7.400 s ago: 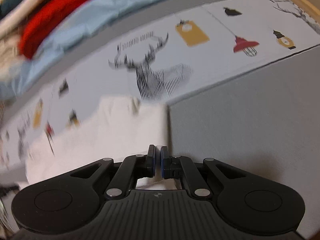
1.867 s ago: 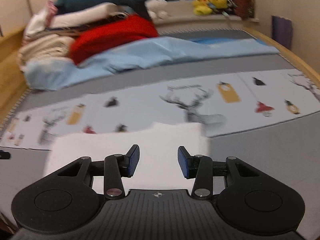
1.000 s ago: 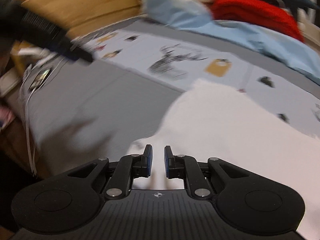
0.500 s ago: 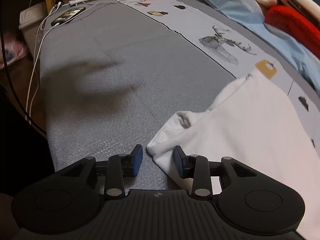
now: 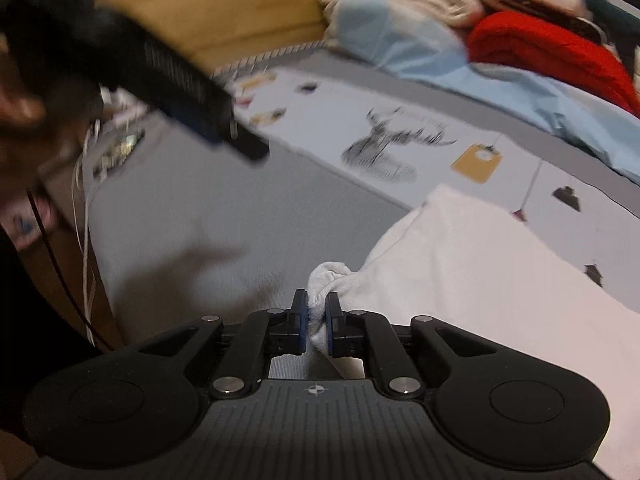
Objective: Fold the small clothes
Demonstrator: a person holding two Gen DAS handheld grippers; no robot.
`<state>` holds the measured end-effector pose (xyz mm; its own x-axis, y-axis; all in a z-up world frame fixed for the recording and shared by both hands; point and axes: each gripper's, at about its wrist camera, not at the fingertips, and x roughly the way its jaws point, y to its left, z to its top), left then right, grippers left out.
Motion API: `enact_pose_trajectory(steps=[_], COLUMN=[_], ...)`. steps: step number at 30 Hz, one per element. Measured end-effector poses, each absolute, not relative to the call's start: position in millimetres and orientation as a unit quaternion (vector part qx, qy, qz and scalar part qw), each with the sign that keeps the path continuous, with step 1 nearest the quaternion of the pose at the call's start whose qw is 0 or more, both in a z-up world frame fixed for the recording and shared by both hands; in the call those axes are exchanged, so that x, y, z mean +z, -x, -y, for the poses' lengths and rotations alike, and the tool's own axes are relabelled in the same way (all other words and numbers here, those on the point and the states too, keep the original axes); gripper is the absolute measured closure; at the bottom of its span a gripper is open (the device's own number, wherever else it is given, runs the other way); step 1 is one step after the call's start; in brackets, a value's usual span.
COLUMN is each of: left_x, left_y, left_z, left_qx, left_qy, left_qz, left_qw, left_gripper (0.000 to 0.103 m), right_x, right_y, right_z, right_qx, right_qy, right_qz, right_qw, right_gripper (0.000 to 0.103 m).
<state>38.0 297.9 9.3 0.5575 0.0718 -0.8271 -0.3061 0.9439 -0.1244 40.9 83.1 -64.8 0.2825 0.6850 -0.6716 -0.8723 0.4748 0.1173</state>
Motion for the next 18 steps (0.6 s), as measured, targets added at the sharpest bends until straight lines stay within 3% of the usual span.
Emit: enact_pose_trajectory(steps=[2, 5, 9, 14, 16, 17, 18], left_x=[5.5, -6.7, -33.3, -68.5, -75.0, -76.3, -75.1], left_y=[-48.0, -70.1, -105.7, -146.7, -155.8, -157.0, -156.2], left_z=[-298.0, -300.0, -297.7, -278.7, -273.2, -272.5, -274.2], left_qx=[0.093, 0.063, 0.022, 0.017, 0.024, 0.033, 0.043], left_qy=[0.171, 0.258, 0.358, 0.374, 0.358, 0.343, 0.329], left_qz=[-0.461, -0.468, -0.491, -0.536, -0.543, -0.544, -0.545], left_qw=[0.866, 0.843, 0.794, 0.757, 0.76, 0.765, 0.77], left_gripper=[0.039, 0.02, 0.017, 0.018, 0.041, 0.075, 0.087], right_x=[-54.3, -43.0, -33.1, -25.0, -23.1, -22.0, -21.5], right_y=[-44.0, -47.4, -49.9, -50.2, -50.0, -49.5, -48.9], right_z=[-68.5, -48.5, -24.2, -2.8, -0.1, -0.1, -1.7], right_qx=[0.492, 0.491, 0.491, 0.496, 0.5, 0.502, 0.504], right_qy=[0.113, 0.085, 0.057, 0.042, 0.038, 0.037, 0.037], right_qz=[-0.335, -0.33, -0.327, -0.325, -0.326, -0.327, -0.327], right_qw=[0.795, 0.801, 0.805, 0.804, 0.801, 0.8, 0.799], right_gripper=[0.094, 0.095, 0.095, 0.095, 0.095, 0.095, 0.095])
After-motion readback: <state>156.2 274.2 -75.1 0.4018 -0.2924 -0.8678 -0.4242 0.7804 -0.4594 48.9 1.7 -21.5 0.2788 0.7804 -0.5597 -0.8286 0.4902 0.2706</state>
